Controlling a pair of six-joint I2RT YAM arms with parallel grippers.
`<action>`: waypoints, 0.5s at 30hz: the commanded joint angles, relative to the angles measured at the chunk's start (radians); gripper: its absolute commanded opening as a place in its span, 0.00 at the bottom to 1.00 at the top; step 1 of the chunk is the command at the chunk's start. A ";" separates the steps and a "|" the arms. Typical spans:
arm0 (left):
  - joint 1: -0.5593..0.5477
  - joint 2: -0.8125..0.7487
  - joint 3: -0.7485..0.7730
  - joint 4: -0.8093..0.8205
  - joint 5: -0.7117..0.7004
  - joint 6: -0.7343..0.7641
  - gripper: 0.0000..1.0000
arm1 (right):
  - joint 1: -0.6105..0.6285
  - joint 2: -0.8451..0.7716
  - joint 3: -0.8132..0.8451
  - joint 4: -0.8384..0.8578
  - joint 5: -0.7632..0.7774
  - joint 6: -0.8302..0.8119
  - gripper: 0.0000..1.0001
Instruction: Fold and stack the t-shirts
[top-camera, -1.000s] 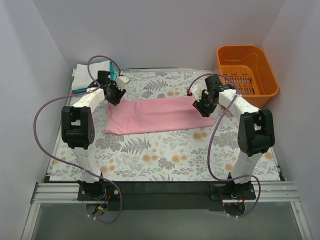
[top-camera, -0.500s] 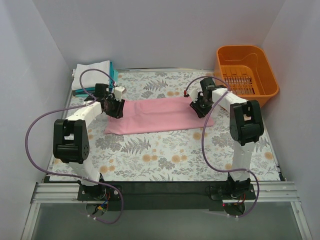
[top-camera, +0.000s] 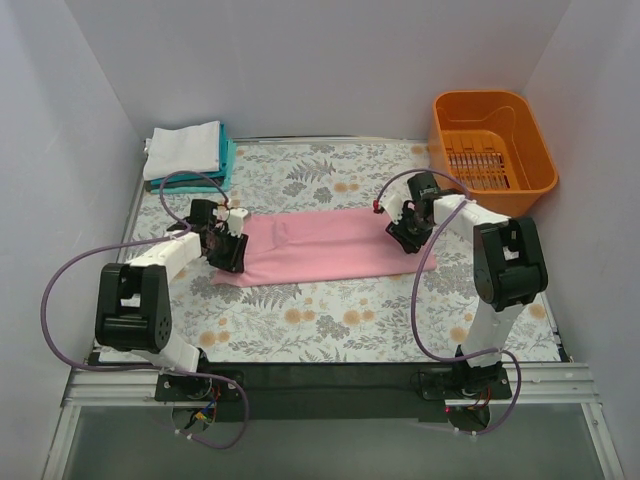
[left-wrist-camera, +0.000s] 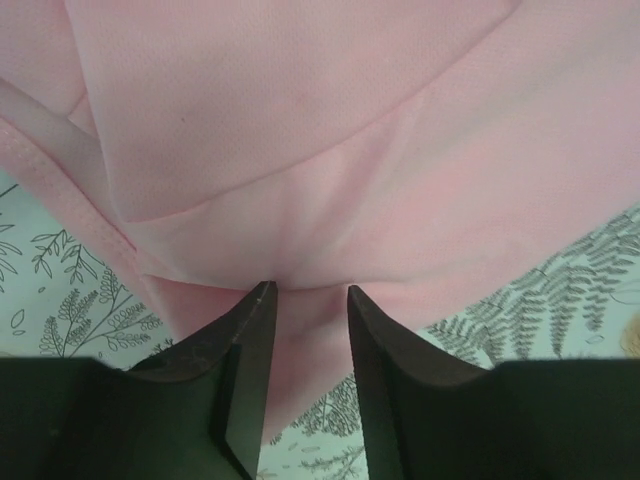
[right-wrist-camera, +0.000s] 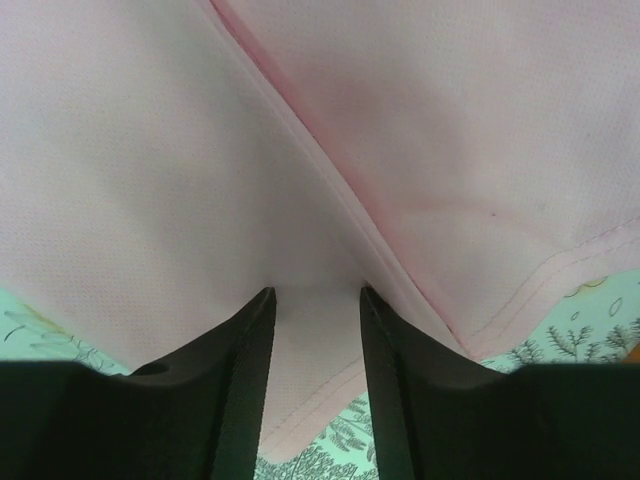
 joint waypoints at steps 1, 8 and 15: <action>0.001 -0.062 0.081 -0.041 0.050 0.004 0.35 | 0.003 -0.047 -0.004 -0.105 -0.042 -0.019 0.41; 0.007 0.142 0.451 -0.043 0.084 -0.041 0.41 | 0.003 -0.090 0.070 -0.159 -0.087 0.031 0.47; 0.016 0.352 0.629 -0.013 0.045 -0.072 0.41 | 0.003 -0.105 0.105 -0.177 -0.084 0.048 0.48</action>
